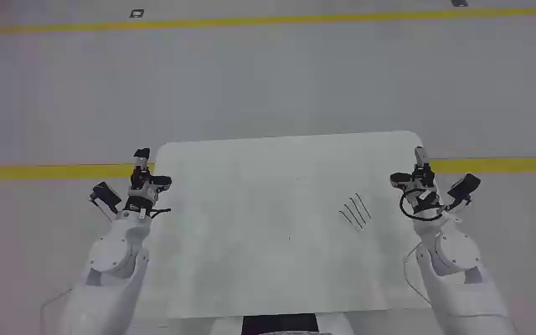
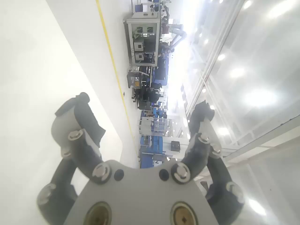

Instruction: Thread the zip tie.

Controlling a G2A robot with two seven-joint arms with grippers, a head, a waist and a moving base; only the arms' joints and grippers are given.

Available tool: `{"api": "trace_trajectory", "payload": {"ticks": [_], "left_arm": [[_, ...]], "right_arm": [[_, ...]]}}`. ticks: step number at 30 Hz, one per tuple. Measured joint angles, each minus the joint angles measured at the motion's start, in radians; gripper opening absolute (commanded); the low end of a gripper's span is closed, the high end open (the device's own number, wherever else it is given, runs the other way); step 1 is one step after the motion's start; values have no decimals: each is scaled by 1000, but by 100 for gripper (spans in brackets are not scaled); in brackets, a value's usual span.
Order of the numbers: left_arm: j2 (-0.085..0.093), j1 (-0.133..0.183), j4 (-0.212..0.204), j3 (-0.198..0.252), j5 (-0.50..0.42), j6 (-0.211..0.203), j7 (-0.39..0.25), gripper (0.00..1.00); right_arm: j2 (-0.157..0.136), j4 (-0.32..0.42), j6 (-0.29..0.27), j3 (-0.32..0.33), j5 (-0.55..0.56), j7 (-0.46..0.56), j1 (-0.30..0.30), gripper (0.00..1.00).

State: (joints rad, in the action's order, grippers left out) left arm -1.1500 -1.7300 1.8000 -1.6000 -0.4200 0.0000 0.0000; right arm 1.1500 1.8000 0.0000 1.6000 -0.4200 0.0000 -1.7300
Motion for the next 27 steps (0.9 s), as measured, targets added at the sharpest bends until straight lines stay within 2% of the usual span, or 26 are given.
{"api": "trace_trajectory", "payload": {"ticks": [1, 2, 3, 4, 5, 6, 7, 8, 9, 12, 20, 21, 23, 25, 27], "left_arm": [[0, 0, 0, 0, 0, 0, 0, 78], [0, 0, 0, 0, 0, 0, 0, 100], [0, 0, 0, 0, 0, 0, 0, 78], [0, 0, 0, 0, 0, 0, 0, 78], [0, 0, 0, 0, 0, 0, 0, 100], [0, 0, 0, 0, 0, 0, 0, 100], [0, 0, 0, 0, 0, 0, 0, 78], [0, 0, 0, 0, 0, 0, 0, 78], [0, 0, 0, 0, 0, 0, 0, 100], [0, 0, 0, 0, 0, 0, 0, 100], [0, 0, 0, 0, 0, 0, 0, 100], [0, 0, 0, 0, 0, 0, 0, 100], [0, 0, 0, 0, 0, 0, 0, 100], [0, 0, 0, 0, 0, 0, 0, 100], [0, 0, 0, 0, 0, 0, 0, 100]], "right_arm": [[0, 0, 0, 0, 0, 0, 0, 100], [0, 0, 0, 0, 0, 0, 0, 78], [0, 0, 0, 0, 0, 0, 0, 78], [0, 0, 0, 0, 0, 0, 0, 100], [0, 0, 0, 0, 0, 0, 0, 78], [0, 0, 0, 0, 0, 0, 0, 78], [0, 0, 0, 0, 0, 0, 0, 100], [0, 0, 0, 0, 0, 0, 0, 100], [0, 0, 0, 0, 0, 0, 0, 100], [-5, -2, -15, 17, 22, 23, 0, 100], [-42, -34, -149, 138, 275, 411, -30, 100], [-46, -36, -175, 145, 305, 461, -35, 100], [-55, -41, -261, 154, 394, 575, -43, 100], [-56, -41, -301, 155, 430, 620, -43, 100], [-55, -41, -266, 154, 399, 587, -43, 100]]}}
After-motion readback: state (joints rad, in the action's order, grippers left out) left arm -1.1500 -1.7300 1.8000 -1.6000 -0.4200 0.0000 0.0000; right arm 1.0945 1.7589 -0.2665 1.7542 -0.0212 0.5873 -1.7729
